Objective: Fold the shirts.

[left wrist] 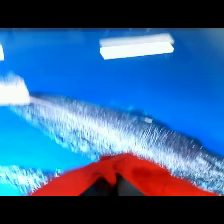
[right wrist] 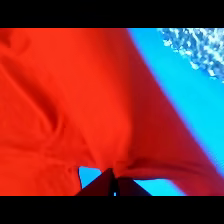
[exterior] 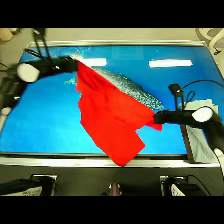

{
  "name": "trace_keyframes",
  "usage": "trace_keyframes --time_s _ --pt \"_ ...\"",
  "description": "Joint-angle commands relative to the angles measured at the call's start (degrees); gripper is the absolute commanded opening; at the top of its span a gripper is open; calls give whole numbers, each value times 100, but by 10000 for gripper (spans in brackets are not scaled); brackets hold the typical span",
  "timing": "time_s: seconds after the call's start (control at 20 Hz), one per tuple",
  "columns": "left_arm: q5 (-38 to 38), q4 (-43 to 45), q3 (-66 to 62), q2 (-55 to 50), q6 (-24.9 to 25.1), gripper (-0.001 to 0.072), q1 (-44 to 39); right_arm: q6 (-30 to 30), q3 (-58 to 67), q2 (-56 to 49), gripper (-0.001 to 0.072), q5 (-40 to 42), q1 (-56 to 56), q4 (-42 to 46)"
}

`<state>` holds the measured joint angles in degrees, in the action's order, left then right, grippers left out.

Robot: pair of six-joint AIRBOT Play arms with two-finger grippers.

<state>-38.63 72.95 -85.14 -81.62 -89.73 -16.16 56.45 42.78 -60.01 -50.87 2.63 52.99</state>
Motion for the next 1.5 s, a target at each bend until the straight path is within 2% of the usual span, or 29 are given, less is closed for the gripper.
trace_keyframes --time_s 0.0,0.1,0.15,0.2,0.25,0.4,0.45,0.55,0.75,0.95,1.1,1.25,1.3,1.35,1.45 --pt "-542 -289 39 -881 -636 28 0 -155 -308 -935 18 758 -4 -1119" --pt "-992 -417 42 -1010 -636 30 0 -730 -291 -975 23 839 -2 -1228" --pt "-1143 -415 39 -1001 -636 136 11 -942 -199 -929 184 767 33 -1152" --pt "-1357 -413 0 -970 -634 492 55 -977 -17 -841 484 540 127 -1117" --pt "-1779 -339 -105 -938 -608 710 149 -955 234 -721 529 258 286 -1121" --pt "-3650 103 -269 -750 -461 705 684 -957 1154 -330 528 -505 1134 -850" --pt "-4048 55 -122 -608 -446 705 879 -957 1412 -243 530 -673 1464 -531" --pt "-4199 -304 623 -76 -157 705 1091 -951 1711 -188 539 -1115 2074 219" --pt "-3473 -1132 3097 1084 -210 698 925 -717 1349 -197 541 -1416 2389 914" --pt "-2422 -2267 4656 1274 -219 698 254 -723 957 -197 535 -1480 2387 925" --pt "-1421 -2973 4826 1045 -238 698 -433 -710 778 -227 541 -1545 2387 918" --pt "-911 -3567 4776 621 -238 697 -793 -697 605 -249 568 -1506 2387 918" --pt "-885 -3668 4750 511 -238 678 -831 -697 535 -275 569 -1523 2387 916" --pt "-887 -3700 4721 426 -236 583 -857 -697 452 -306 571 -1523 2387 911" --pt "-861 -3700 4680 387 -238 582 -894 -704 254 -396 586 -1480 2387 916"
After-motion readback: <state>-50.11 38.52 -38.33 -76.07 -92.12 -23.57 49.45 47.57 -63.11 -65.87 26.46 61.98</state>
